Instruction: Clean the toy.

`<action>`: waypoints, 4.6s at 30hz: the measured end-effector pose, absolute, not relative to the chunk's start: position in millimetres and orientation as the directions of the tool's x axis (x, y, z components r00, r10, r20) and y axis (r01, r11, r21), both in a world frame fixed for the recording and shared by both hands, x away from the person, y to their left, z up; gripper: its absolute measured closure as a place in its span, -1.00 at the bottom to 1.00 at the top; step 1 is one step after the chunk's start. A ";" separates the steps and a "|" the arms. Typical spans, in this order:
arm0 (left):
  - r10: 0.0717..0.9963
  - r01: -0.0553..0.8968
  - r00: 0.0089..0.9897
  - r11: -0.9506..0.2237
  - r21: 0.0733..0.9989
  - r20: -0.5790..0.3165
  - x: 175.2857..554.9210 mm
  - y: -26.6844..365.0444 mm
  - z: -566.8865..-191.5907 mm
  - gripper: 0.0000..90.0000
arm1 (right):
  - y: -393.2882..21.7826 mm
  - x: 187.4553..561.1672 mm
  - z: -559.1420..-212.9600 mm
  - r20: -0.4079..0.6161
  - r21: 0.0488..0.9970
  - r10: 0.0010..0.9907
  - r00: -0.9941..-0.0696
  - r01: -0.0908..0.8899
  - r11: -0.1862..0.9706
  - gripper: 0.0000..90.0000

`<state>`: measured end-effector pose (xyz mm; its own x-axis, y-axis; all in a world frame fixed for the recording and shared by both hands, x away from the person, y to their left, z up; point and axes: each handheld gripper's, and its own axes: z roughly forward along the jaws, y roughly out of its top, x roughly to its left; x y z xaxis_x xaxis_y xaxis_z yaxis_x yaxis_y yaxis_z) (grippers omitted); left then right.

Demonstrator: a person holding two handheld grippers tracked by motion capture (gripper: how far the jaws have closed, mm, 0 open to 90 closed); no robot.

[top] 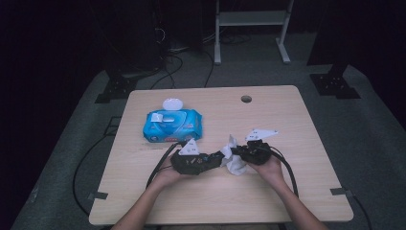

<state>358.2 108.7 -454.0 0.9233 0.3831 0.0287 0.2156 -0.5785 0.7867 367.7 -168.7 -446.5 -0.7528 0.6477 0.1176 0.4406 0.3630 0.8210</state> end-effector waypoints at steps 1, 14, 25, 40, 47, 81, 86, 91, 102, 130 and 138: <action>0.383 0.216 0.924 -0.578 0.787 0.028 357.9 107.0 -453.1 0.21 | -171.0 368.4 -447.3 0.112 0.818 0.657 -0.745 0.445 0.365 0.86; 0.390 0.208 0.919 -0.596 0.775 0.053 357.6 103.3 -454.2 0.07 | -180.3 371.5 -447.1 0.156 0.788 0.664 -0.731 0.498 0.362 0.38; 0.392 0.200 0.917 -0.617 0.761 0.077 356.9 99.6 -451.4 0.23 | -189.5 355.7 -439.9 0.159 0.770 0.592 -0.790 0.475 0.427 0.16; 0.401 0.232 0.915 -0.600 0.766 0.037 358.6 119.2 -449.9 0.37 | -186.3 379.9 -450.4 0.169 0.775 0.700 -0.694 0.532 0.341 0.89; 0.411 0.246 0.911 -0.603 0.759 0.031 357.7 119.6 -452.9 0.36 | -177.3 378.2 -437.5 0.262 0.816 0.685 -0.680 0.535 0.219 0.88; 0.400 0.254 0.915 -0.675 0.693 0.054 358.3 113.8 -468.6 0.39 | -164.3 379.6 -472.3 0.397 0.729 0.684 -0.612 0.663 0.170 0.89; 0.398 0.254 0.916 -0.674 0.694 0.052 358.9 114.0 -468.7 0.39 | -162.9 382.8 -472.8 0.380 0.702 0.700 -0.605 0.681 0.208 0.89; 0.396 0.252 0.917 -0.675 0.694 0.052 359.0 113.3 -468.7 0.40 | -160.3 385.3 -478.1 0.352 0.666 0.709 -0.612 0.695 0.269 0.89; 0.401 0.257 0.915 -0.672 0.694 0.050 359.7 113.9 -468.7 0.39 | -163.4 384.2 -465.2 0.378 0.731 0.693 -0.614 0.657 0.184 0.89; 0.398 0.253 0.916 -0.672 0.696 0.052 360.1 113.0 -468.7 0.39 | -164.8 384.6 -459.2 0.331 0.750 0.695 -0.638 0.625 0.216 0.89; 0.396 0.251 0.917 -0.674 0.695 0.053 359.7 113.1 -468.5 0.39 | -160.8 384.8 -484.7 0.357 0.695 0.702 -0.617 0.677 0.242 0.89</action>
